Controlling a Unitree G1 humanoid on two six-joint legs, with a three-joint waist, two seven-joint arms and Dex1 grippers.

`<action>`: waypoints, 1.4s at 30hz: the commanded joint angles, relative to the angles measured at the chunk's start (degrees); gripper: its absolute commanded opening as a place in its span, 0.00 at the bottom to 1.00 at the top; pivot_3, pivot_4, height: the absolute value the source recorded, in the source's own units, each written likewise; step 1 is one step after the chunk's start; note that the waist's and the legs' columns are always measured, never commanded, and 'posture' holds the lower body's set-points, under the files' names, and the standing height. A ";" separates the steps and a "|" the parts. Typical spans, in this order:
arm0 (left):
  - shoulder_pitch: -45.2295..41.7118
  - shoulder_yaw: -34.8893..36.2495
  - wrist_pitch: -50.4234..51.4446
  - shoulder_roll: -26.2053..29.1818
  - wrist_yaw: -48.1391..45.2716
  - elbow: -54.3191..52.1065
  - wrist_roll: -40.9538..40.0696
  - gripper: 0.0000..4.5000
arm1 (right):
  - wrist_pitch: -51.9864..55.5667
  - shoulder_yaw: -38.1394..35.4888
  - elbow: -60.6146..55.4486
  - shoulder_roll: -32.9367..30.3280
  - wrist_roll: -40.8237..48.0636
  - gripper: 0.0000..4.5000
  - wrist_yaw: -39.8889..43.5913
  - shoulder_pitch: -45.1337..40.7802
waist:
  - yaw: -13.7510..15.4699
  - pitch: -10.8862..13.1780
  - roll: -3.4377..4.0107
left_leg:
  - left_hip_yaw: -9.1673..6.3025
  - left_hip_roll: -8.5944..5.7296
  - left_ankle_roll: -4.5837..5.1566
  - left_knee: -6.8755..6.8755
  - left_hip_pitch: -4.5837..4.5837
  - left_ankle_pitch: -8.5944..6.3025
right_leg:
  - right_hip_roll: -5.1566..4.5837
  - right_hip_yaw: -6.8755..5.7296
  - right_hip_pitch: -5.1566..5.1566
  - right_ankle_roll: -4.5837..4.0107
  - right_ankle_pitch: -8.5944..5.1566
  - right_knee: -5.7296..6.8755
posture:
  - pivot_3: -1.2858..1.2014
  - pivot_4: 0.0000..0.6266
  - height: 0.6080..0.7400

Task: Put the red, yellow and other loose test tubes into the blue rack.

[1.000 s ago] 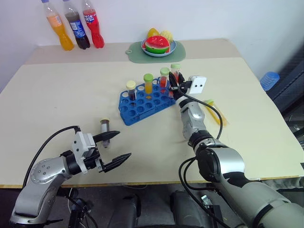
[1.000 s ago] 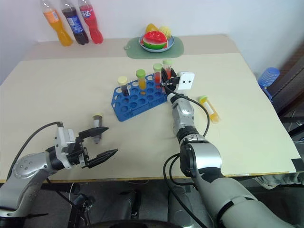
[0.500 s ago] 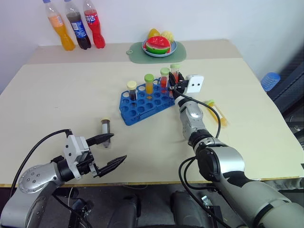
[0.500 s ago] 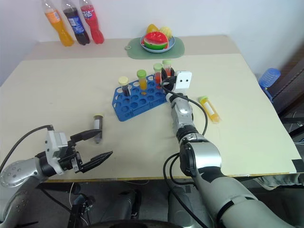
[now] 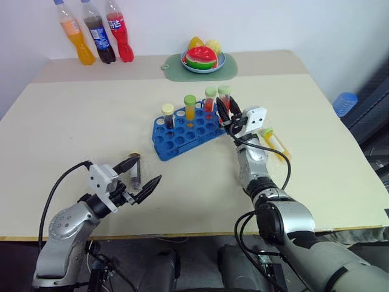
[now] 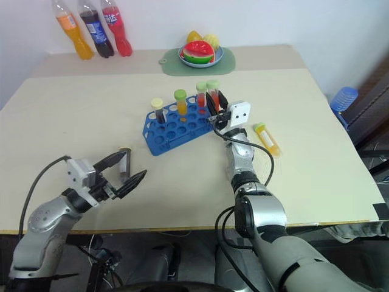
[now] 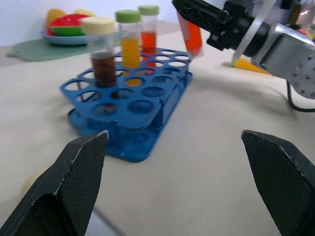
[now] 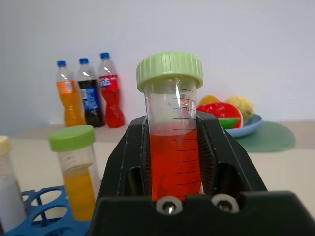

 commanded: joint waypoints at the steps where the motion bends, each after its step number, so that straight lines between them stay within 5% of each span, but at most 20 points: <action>1: -1.43 -1.10 -1.19 -0.31 -0.36 0.24 0.08 1.00 | 5.94 2.68 -10.58 -2.08 0.51 0.17 2.60 2.05 | 0.04 0.01 0.02 | 0.00 0.00 0.00 0.00 0.00 0.00 | 0.00 0.00 0.00 0.00 0.00 0.00 | 0.52 0.24 1.00; 6: -3.51 -2.95 -1.73 -0.92 -1.18 2.17 0.44 1.00 | 33.38 9.54 -43.77 -8.44 -0.48 0.17 3.86 13.58 | 0.67 0.01 0.02 | -0.04 -0.01 0.00 0.01 -0.06 0.00 | -0.03 0.00 -0.06 0.00 0.00 0.01 | 0.52 0.24 1.00; 10: -4.79 -3.73 -1.99 -1.33 -1.84 3.55 0.21 1.00 | 68.53 13.58 -68.99 -21.92 1.96 0.17 8.99 19.58 | 1.64 0.03 0.05 | -0.01 -0.03 0.01 0.05 -0.15 -0.01 | -0.06 0.02 -0.14 0.00 0.00 -0.01 | 0.52 0.24 1.00; 16: -6.18 -4.72 -3.25 -1.77 -3.20 5.89 0.48 1.00 | 97.51 19.60 -75.58 -42.53 6.38 0.17 21.05 16.41 | 1.79 0.04 0.06 | 0.02 -0.01 0.08 0.07 -0.21 -0.05 | -0.10 -0.04 -0.08 -0.01 -0.02 -0.16 | 0.52 0.24 1.00; 24: -7.37 -6.23 -5.11 -2.80 -3.77 7.97 1.54 1.00 | 102.02 28.61 -68.29 -49.56 4.81 0.17 27.95 13.69 | 1.90 0.05 0.04 | 0.09 -0.02 0.19 0.12 -0.25 -0.11 | -0.17 -0.09 0.00 0.02 -0.01 -0.33 | 0.52 0.24 1.00; 30: -7.31 -6.29 -7.15 -2.93 -4.21 9.75 2.21 1.00 | 95.54 34.72 -63.40 -51.39 -1.16 0.81 30.29 12.25 | 1.99 0.05 0.03 | 0.11 -0.02 0.19 0.13 -0.27 -0.12 | -0.17 -0.10 -0.02 0.03 0.00 -0.34 | 0.52 0.24 1.00; 42: -6.18 -7.26 -8.46 -3.57 -4.11 9.93 2.97 1.00 | 104.85 39.61 -66.11 -55.29 -0.88 0.81 38.62 9.09 | 3.38 0.05 0.03 | 0.05 -0.02 0.25 0.16 -0.39 -0.16 | -0.18 -0.16 0.01 0.03 0.00 -0.60 | 0.52 0.24 1.00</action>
